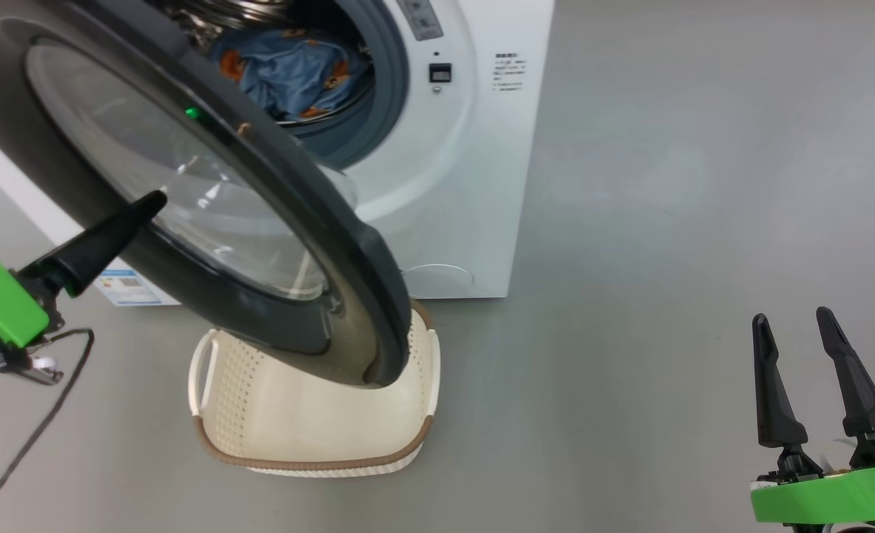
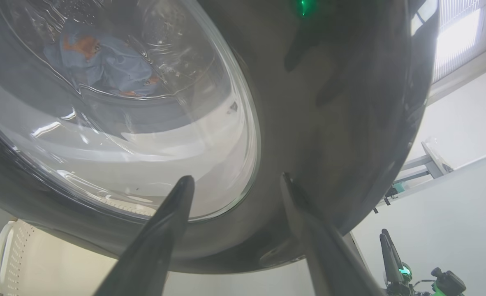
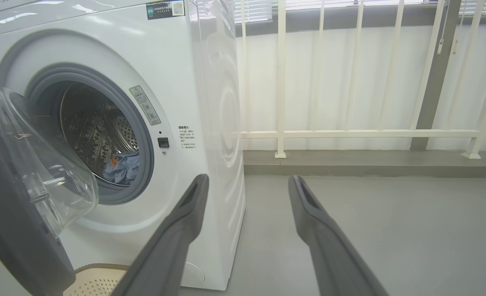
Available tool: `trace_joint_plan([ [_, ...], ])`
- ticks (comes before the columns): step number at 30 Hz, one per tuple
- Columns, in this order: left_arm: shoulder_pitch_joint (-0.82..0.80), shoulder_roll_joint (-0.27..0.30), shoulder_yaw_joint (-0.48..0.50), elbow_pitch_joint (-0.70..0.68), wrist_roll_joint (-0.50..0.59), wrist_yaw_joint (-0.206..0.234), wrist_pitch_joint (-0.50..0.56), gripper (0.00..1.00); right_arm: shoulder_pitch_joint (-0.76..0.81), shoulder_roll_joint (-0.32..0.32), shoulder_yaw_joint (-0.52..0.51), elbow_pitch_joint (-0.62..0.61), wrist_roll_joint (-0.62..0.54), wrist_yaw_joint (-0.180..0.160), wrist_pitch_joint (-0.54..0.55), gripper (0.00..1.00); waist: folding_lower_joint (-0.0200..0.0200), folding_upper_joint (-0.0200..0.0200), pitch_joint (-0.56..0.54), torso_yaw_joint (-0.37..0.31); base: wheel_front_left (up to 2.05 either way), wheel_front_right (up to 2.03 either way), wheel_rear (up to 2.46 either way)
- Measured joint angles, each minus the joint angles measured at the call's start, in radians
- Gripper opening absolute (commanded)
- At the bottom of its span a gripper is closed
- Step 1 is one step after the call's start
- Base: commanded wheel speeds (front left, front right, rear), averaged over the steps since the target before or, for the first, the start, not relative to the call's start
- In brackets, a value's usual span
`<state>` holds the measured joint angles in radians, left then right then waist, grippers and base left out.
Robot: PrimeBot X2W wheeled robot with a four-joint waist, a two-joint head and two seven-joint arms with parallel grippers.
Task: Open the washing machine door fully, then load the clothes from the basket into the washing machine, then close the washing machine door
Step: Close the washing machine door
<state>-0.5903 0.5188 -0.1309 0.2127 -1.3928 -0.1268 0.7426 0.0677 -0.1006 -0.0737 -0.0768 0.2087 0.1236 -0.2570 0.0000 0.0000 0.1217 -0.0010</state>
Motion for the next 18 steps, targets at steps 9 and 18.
trace_joint_plan([
  [9, 0.089, 0.009, -0.002, -0.015, 0.065, 0.0, -0.244, 1.0, 0.0, -0.005, 0.003, 0.0, 0.0, 0.0, 0.0, 1.0, 0.0, 0.0, -0.006, 0.048, 0.0, 0.0, 0.0],
  [18, 0.204, 0.013, -0.063, -0.01, 0.099, 0.0, -0.499, 1.0, 0.0, -0.01, 0.005, 0.0, 0.0, 0.0, 0.0, 1.0, 0.0, 0.0, -0.009, 0.083, 0.0, 0.0, 0.0],
])
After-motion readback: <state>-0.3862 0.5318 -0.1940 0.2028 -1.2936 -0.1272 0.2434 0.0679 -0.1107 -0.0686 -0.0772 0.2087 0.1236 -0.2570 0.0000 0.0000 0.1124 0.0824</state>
